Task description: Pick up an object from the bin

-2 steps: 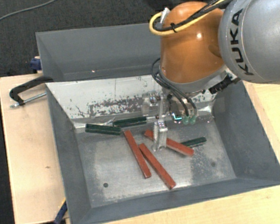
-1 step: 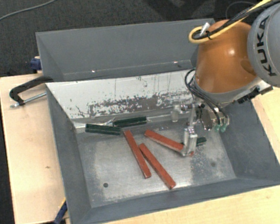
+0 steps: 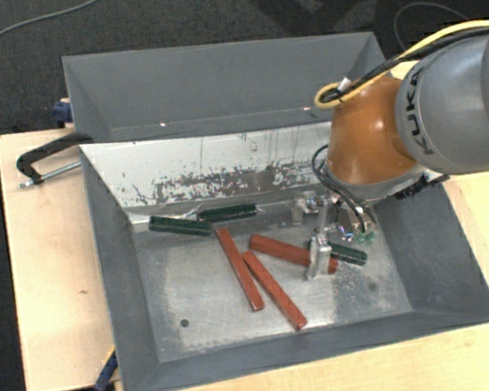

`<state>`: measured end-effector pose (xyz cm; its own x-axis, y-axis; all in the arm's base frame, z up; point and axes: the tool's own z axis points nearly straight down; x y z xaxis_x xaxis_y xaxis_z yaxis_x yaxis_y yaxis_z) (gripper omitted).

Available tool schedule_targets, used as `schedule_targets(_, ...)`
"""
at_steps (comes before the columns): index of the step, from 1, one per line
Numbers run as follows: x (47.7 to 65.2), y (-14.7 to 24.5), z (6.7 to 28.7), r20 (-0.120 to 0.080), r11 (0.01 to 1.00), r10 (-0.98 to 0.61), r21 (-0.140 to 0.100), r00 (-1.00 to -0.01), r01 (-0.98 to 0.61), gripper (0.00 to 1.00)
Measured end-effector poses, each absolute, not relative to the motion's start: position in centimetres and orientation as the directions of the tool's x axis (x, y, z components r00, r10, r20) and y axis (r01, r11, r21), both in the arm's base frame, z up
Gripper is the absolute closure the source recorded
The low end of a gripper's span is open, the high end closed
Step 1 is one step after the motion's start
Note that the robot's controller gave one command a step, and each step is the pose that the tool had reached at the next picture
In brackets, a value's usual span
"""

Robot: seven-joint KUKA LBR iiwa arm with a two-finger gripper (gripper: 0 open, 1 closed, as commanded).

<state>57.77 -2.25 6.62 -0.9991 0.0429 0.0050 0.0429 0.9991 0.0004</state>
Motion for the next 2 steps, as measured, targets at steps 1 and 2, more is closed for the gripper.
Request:
schedule_targets(1, 57.9, -2.2, 7.1, -0.001, 0.999, 0.042, 0.002, -0.999, 0.042, 1.00)
schedule_targets(2, 55.7, -0.8, 26.2, -0.015, 1.000, -0.015, 0.000, -1.000, -0.015, 1.00)
